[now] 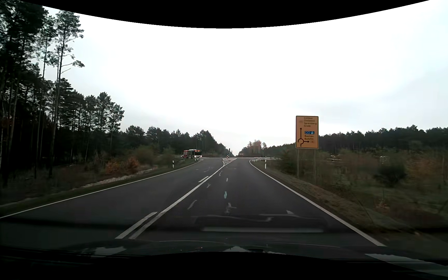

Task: Follow the waypoints while adhering to traffic rules and regulations

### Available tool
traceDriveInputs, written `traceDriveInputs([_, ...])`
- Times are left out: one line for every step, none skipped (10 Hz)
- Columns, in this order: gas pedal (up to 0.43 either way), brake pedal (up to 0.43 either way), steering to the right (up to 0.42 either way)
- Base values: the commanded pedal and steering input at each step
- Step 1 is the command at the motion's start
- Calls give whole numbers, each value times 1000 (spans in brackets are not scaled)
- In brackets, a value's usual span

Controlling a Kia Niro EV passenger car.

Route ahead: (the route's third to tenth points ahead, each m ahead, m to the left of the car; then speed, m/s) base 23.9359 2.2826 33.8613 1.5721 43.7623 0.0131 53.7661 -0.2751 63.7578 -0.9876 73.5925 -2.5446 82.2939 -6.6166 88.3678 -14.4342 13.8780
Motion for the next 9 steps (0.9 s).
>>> traceDriveInputs([0,0,0])
traceDriveInputs([0,0,0])
traceDriveInputs([0,0,0])
traceDriveInputs([0,0,1])
traceDriveInputs([0,0,2])
traceDriveInputs([0,0,3])
traceDriveInputs([0,0,3])
traceDriveInputs([0,0,3])
traceDriveInputs([0,0,3])
